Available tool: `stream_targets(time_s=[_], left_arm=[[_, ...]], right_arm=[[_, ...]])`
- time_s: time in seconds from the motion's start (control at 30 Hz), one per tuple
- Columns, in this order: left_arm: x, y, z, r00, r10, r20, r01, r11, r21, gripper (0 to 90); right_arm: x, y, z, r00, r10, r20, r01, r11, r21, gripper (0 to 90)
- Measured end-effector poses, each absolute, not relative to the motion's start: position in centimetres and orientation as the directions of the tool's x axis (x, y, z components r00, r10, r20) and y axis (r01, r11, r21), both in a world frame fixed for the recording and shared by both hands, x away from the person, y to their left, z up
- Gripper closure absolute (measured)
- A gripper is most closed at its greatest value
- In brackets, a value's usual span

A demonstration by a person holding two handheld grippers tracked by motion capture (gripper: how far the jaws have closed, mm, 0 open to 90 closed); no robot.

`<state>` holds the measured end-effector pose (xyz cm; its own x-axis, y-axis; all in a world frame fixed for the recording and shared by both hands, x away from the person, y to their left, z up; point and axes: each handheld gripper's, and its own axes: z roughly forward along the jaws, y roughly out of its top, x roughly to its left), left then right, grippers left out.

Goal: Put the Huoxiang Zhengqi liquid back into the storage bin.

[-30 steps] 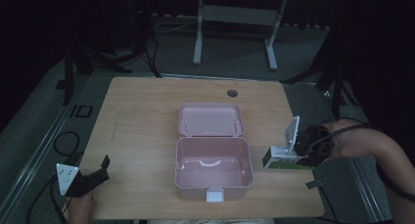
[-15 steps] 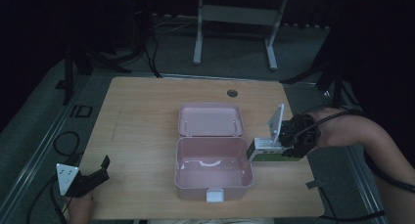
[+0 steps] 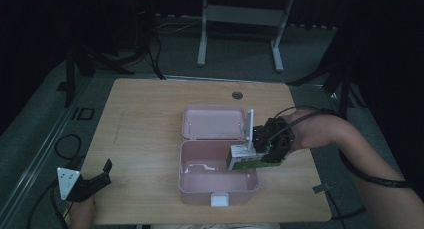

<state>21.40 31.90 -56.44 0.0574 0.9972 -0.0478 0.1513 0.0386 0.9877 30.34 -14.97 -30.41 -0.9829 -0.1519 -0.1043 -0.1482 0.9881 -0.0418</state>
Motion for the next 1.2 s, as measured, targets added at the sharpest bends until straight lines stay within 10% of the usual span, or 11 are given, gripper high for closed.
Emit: stream_targets(time_s=[0.57,1.2], left_arm=[[21.4,31.9,-56.4,0.063,0.997,-0.049,0.149,0.039,0.988,0.3],[21.4,31.9,-56.4,0.063,0.997,-0.045,0.153,0.034,0.988,0.3]], right_arm=[[29.6,-9.2,-35.2,-0.976,-0.213,-0.05,-0.216,0.975,0.059,62.5],[31.0,-9.0,-45.0,-0.993,-0.116,0.031,-0.117,0.992,-0.05,62.2]])
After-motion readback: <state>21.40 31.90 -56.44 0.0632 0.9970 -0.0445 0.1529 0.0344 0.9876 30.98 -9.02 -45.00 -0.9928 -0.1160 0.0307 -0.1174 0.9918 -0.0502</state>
